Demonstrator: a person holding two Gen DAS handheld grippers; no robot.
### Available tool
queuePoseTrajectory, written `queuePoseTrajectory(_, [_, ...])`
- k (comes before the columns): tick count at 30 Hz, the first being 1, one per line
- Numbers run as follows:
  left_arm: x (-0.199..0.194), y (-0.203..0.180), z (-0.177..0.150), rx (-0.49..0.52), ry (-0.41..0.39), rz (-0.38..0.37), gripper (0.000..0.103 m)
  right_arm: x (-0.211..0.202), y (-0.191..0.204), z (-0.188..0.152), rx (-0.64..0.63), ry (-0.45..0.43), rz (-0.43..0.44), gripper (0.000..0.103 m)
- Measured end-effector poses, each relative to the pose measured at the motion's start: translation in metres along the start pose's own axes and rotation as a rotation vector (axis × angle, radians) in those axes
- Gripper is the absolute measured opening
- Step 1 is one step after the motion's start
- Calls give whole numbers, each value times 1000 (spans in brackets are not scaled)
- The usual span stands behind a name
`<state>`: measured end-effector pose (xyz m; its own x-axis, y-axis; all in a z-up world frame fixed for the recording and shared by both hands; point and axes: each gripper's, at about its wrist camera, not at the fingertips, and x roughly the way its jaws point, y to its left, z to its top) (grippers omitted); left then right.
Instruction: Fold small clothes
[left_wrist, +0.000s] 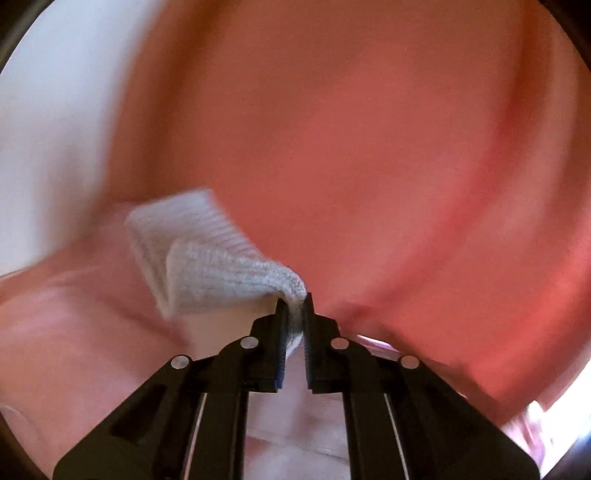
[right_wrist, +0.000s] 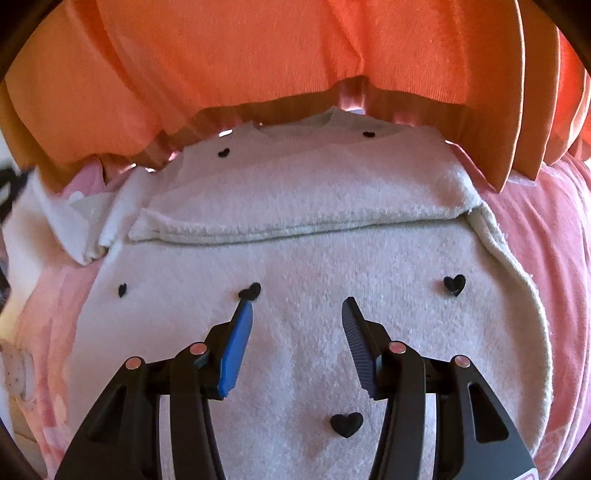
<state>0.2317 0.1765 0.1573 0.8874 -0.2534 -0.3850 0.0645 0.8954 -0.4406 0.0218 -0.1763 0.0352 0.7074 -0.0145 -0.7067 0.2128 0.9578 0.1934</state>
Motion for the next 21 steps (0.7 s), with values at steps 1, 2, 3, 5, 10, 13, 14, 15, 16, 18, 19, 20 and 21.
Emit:
queuePoseTrajectory(1, [1,-26,-8,25,17,-50,7,-1,-2,1,3,-5,-3,50])
queuePoseTrajectory(2, [5,-62,-25,60,52,-115,7,-1,-5,3,6,-10,-8,50])
queuePoseTrajectory(3, [11,-93,-45,89,99,-164,7,-2,-8,4,9,-13,-15,51])
queuePoseTrajectory(5, [31,-136,-94,118,201,-214,11,1,-18,9,18,-16,-42,53])
queuePoseTrajectory(10, [68,-132,-192,65,408,-159,42,6,-53,21,82,-17,-84,53])
queuePoseTrajectory(13, [63,-76,-200,-39,436,-78,46,8,-67,30,131,-24,-63,58])
queuePoseTrajectory(14, [61,-67,-195,-68,418,-51,51,10,-68,32,138,-26,-56,59])
queuePoseTrajectory(15, [56,-48,-188,-101,388,-11,54,13,-69,34,146,-25,-46,59])
queuePoseTrajectory(16, [55,-38,-183,-122,369,19,57,18,-69,38,155,-23,-29,59])
queuePoseTrajectory(18, [53,-3,-165,-209,324,62,57,27,-70,45,178,-27,1,59])
queuePoseTrajectory(19, [51,8,-157,-239,311,69,57,34,-73,51,202,-36,18,59])
queuePoseTrajectory(20, [52,20,-151,-272,293,73,58,36,-74,52,218,-38,23,59])
queuePoseTrajectory(21, [53,29,-147,-290,283,85,58,40,-76,55,241,-36,30,59])
